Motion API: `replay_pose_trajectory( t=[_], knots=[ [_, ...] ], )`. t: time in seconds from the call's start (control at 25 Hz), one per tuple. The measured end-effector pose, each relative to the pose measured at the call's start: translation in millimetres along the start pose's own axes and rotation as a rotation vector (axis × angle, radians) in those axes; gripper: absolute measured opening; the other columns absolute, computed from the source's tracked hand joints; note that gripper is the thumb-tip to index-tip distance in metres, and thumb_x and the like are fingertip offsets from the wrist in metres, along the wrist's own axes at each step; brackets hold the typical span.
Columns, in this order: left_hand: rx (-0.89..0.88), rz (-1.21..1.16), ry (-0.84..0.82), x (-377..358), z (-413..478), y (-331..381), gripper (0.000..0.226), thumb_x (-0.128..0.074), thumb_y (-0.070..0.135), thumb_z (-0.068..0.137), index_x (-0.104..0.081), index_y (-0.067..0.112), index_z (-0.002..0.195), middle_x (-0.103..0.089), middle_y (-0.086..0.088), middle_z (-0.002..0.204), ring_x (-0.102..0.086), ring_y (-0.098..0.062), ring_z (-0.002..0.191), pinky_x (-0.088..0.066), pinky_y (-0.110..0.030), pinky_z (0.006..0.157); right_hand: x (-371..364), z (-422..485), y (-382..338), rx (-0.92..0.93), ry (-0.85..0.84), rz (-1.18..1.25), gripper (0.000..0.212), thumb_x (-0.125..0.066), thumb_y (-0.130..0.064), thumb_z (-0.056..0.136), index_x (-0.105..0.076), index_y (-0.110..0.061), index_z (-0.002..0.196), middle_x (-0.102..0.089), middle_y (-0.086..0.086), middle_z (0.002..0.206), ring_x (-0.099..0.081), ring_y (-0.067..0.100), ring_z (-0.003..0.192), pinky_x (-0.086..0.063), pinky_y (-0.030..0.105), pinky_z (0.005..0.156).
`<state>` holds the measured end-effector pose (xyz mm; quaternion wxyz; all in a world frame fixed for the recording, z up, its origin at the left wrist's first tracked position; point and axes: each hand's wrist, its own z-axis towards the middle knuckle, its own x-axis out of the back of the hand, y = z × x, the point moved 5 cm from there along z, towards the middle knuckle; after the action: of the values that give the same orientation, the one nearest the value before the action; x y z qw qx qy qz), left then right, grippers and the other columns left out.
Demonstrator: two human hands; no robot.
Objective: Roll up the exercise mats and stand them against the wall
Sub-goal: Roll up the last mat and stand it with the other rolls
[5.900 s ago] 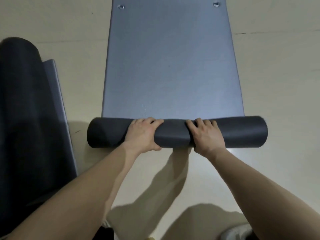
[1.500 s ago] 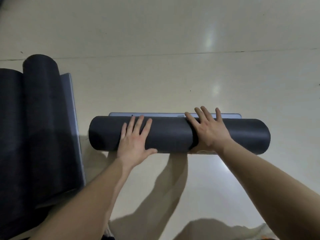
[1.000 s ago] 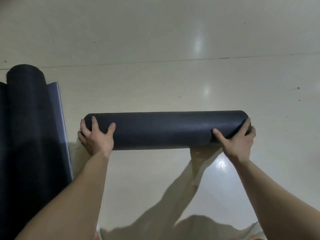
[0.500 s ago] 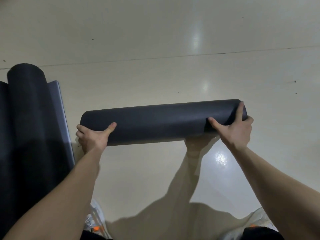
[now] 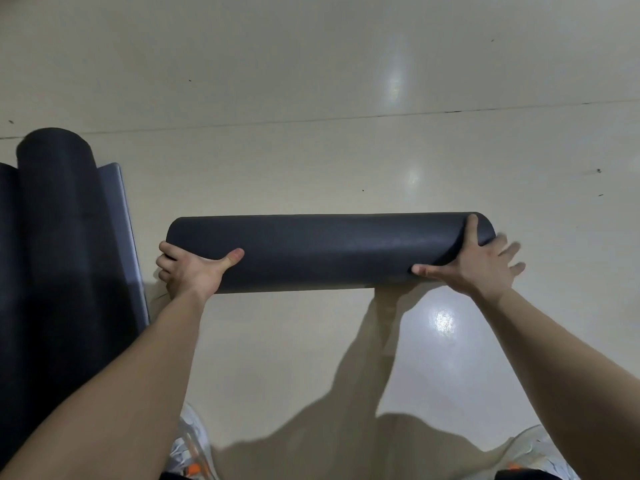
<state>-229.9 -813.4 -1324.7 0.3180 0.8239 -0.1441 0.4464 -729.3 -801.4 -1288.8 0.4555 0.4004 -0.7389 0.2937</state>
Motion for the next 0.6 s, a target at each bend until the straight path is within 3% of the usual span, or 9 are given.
replay_pose_trajectory(
  t=[0.08, 0.16, 0.2, 0.32, 0.44, 0.52, 0.6],
  knots=[
    [0.012, -0.007, -0.013, -1.7, -0.1, -1.2, 0.149, -0.086, 0.07, 0.056, 0.005, 0.011, 0.158, -0.021, -0.017, 0.155, -0.027, -0.039, 0.141, -0.039, -0.055, 0.107, 0.1, -1.5, -42.2, 0.269, -0.017, -0.249, 0.149, -0.069, -0.097, 0.045, -0.002, -0.032, 0.161, -0.001, 0.021, 0.17, 0.001, 0.048, 0.156, -0.01, 0.069, 0.12],
    [0.018, -0.013, -0.012, -3.3, 0.2, -4.1, 0.149, -0.086, 0.07, 0.056, 0.005, 0.011, 0.158, -0.02, -0.017, 0.156, -0.025, -0.039, 0.142, -0.038, -0.055, 0.108, -10.0, -4.8, -97.7, 0.562, -0.091, -0.36, 0.142, -0.068, -0.096, 0.048, -0.008, -0.034, 0.16, -0.021, 0.013, 0.166, -0.016, 0.041, 0.154, -0.017, 0.065, 0.121],
    [0.022, -0.013, -0.006, -3.4, 0.6, -4.7, 0.149, -0.086, 0.07, 0.056, 0.004, 0.011, 0.158, -0.02, -0.016, 0.156, -0.025, -0.039, 0.143, -0.038, -0.055, 0.108, -14.0, -4.1, -119.5, 0.625, -0.117, -0.373, 0.137, -0.068, -0.096, 0.048, -0.012, -0.037, 0.158, -0.034, 0.008, 0.159, -0.029, 0.039, 0.148, -0.024, 0.063, 0.118],
    [0.042, -0.066, 0.009, -4.6, 0.0, -0.7, 0.149, -0.085, 0.071, 0.055, 0.005, 0.013, 0.159, -0.016, -0.016, 0.159, -0.025, -0.041, 0.144, -0.038, -0.055, 0.11, -16.7, 6.5, -151.8, 0.668, -0.17, -0.388, 0.127, -0.066, -0.098, 0.043, -0.022, -0.045, 0.15, -0.054, 0.0, 0.138, -0.052, 0.036, 0.129, -0.038, 0.058, 0.107],
    [0.216, -0.233, 0.061, -20.6, -30.1, 4.2, 0.139, -0.08, 0.066, 0.07, 0.01, 0.011, 0.16, -0.006, -0.018, 0.165, -0.028, -0.044, 0.145, -0.035, -0.053, 0.113, -4.6, 16.0, -161.4, 0.689, -0.208, -0.405, 0.126, -0.065, -0.101, 0.041, -0.031, -0.048, 0.15, -0.063, -0.004, 0.127, -0.062, 0.031, 0.117, -0.049, 0.046, 0.095],
    [0.358, -0.364, -0.075, -51.1, -70.3, 5.8, 0.129, -0.071, 0.071, 0.075, 0.0, 0.004, 0.16, -0.017, -0.019, 0.164, -0.033, -0.042, 0.143, -0.038, -0.05, 0.113, 1.3, 12.2, -171.9, 0.679, -0.214, -0.406, 0.118, -0.065, -0.102, 0.038, -0.044, -0.049, 0.141, -0.07, -0.007, 0.116, -0.066, 0.028, 0.109, -0.051, 0.038, 0.083],
    [0.381, -0.572, -0.335, -91.8, -104.1, 9.2, 0.126, -0.07, 0.084, 0.062, -0.027, 0.011, 0.155, -0.044, -0.01, 0.151, -0.053, -0.036, 0.128, -0.051, -0.052, 0.101, -5.2, -2.7, -180.1, 0.678, -0.241, -0.364, 0.109, -0.062, -0.104, 0.037, -0.055, -0.045, 0.129, -0.073, -0.008, 0.104, -0.068, 0.027, 0.101, -0.05, 0.036, 0.077]
  ],
)
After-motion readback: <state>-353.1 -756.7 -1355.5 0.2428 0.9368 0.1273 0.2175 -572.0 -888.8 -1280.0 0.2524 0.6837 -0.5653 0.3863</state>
